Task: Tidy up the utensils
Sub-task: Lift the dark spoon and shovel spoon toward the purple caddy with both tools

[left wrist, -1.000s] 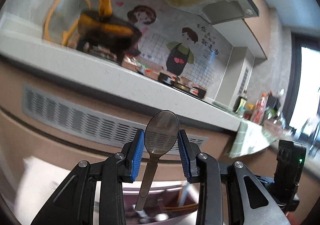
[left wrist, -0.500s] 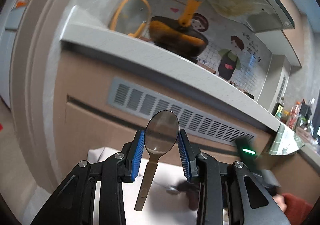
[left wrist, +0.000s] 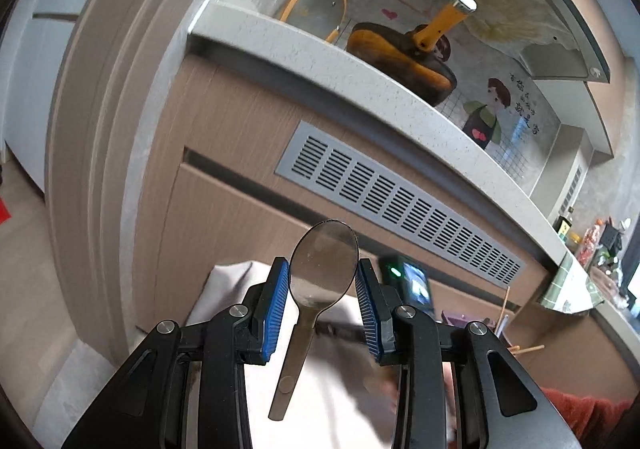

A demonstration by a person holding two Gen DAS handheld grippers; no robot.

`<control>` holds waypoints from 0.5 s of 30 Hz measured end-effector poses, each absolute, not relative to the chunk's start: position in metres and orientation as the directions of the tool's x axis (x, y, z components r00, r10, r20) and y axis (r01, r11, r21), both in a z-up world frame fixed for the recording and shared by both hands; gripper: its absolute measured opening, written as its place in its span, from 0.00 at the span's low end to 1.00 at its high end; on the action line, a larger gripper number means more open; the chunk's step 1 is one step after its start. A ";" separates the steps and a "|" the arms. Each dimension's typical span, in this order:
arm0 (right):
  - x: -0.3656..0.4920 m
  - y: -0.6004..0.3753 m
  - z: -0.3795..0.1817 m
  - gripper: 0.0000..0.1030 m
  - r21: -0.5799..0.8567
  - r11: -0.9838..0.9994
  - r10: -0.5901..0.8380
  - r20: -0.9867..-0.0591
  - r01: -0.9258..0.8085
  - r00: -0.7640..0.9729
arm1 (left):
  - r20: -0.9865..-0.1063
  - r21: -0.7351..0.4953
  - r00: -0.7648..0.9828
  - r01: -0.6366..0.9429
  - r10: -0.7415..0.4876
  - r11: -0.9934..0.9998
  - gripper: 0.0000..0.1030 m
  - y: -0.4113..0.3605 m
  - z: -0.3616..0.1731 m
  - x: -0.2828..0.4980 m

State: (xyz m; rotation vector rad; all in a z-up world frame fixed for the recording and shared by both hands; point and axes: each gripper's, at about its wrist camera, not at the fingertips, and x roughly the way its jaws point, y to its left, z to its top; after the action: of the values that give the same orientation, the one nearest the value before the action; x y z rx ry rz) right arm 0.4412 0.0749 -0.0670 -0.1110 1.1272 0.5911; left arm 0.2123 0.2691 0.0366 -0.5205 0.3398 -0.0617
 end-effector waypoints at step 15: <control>0.341 0.003 -0.050 0.13 -0.024 0.824 0.309 -0.818 -0.566 0.485 | -0.310 -0.531 0.915 0.058 -0.258 0.846 0.34 0.248 0.023 0.233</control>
State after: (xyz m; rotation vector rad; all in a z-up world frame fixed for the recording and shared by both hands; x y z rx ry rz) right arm 0.3410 0.0028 -0.0501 -0.3090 0.9211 0.5429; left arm 0.2333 0.2483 0.0229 -0.5405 0.3840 -0.1708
